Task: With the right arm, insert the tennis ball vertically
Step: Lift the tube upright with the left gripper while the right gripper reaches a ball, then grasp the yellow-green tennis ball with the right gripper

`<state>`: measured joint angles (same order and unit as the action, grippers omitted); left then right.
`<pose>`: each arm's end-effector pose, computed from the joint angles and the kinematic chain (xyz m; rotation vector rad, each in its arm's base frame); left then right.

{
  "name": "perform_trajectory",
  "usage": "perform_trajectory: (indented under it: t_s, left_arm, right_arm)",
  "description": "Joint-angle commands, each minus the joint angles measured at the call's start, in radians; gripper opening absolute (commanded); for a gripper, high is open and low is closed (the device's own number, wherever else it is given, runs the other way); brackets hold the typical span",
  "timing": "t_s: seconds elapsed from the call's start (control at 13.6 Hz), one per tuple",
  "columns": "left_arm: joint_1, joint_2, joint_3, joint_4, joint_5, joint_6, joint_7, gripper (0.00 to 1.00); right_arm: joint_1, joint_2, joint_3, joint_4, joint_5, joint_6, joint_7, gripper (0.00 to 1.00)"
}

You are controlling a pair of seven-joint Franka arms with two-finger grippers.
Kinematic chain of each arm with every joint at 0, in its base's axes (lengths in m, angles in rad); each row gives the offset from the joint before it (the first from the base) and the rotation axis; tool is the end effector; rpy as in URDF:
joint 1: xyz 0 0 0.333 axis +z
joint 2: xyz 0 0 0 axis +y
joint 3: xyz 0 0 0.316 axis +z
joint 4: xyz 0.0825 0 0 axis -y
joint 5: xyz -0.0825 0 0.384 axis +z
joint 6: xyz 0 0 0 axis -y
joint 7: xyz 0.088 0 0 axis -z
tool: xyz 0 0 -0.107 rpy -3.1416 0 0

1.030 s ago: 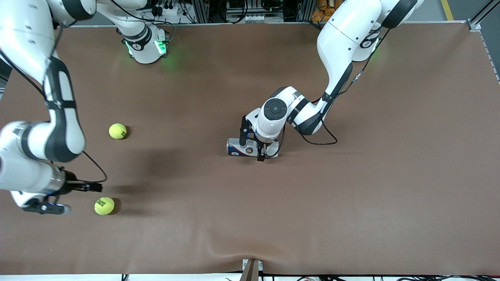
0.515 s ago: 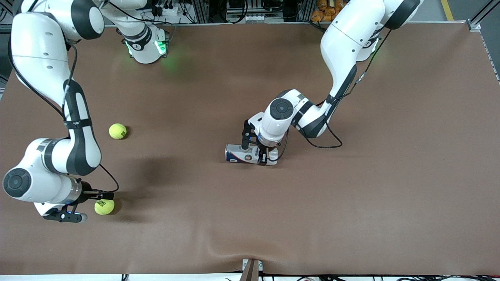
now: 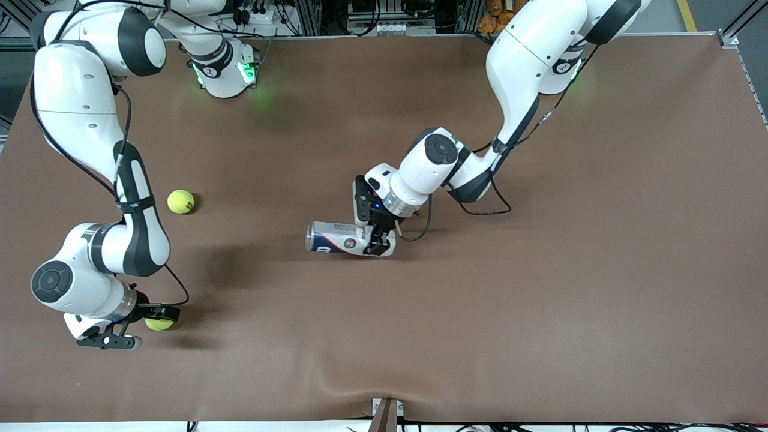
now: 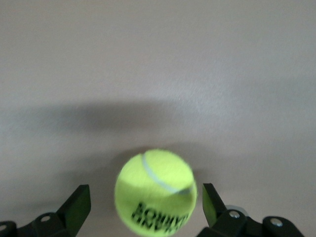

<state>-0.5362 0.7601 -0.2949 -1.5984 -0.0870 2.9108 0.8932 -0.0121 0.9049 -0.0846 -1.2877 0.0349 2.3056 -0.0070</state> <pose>0.5335 -0.5122 0.2628 2.0573 -1.9309 0.8443 0.7573 -0.0562 0.2119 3.0911 -0.1168 0.1764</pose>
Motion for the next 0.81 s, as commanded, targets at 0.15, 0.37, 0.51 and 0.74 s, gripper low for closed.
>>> perform_trajectory:
  t_s: [0.15, 0.37, 0.51, 0.74]
  left_arm:
    - [0.082, 0.028, -0.114, -0.009, -0.037, 0.202, 0.004, 0.67]
    - [0.184, 0.1, -0.237, -0.009, -0.036, 0.29, 0.006, 0.67]
    - [0.28, 0.143, -0.347, -0.005, -0.027, 0.301, 0.01, 0.68]
    - [0.358, 0.192, -0.449, -0.005, -0.02, 0.301, 0.012, 0.67]
  right_arm:
    - [-0.029, 0.051, 0.003, 0.041, -0.003, 0.026, -0.03, 1.0]
    - [-0.029, 0.049, 0.003, 0.039, 0.003, 0.026, -0.027, 1.0]
    - [-0.031, 0.049, 0.003, 0.039, 0.006, 0.026, -0.027, 1.0]
    - [-0.045, 0.049, 0.003, 0.037, 0.006, 0.026, -0.034, 0.49]
